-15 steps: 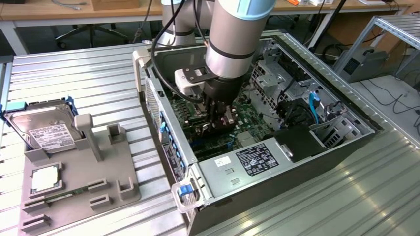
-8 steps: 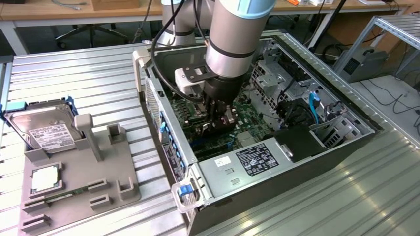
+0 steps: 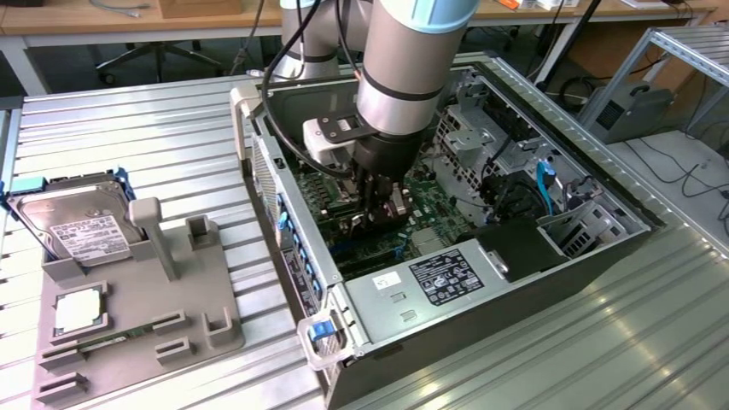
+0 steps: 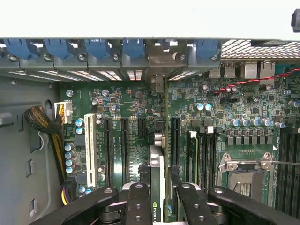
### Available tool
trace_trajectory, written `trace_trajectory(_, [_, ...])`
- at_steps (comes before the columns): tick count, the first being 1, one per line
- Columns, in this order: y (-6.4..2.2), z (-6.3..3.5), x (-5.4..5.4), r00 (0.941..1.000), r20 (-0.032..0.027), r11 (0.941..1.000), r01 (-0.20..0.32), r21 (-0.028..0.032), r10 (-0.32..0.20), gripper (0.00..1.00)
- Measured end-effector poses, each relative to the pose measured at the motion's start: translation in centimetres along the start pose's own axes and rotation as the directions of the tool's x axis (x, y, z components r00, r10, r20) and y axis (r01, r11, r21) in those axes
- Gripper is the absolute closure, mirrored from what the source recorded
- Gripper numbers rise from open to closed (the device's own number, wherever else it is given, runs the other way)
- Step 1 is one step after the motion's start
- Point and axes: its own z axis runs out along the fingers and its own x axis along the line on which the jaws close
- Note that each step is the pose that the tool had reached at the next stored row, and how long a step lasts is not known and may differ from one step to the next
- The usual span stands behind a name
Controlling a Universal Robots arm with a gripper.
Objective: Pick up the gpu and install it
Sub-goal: 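Insert the gpu into the slot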
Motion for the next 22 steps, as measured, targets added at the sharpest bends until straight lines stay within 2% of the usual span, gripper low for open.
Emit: trace_trajectory(22, [0.0, 0.28, 0.02, 1.0, -0.0002, 1.0, 0.0, -0.001, 0.0, 0.73])
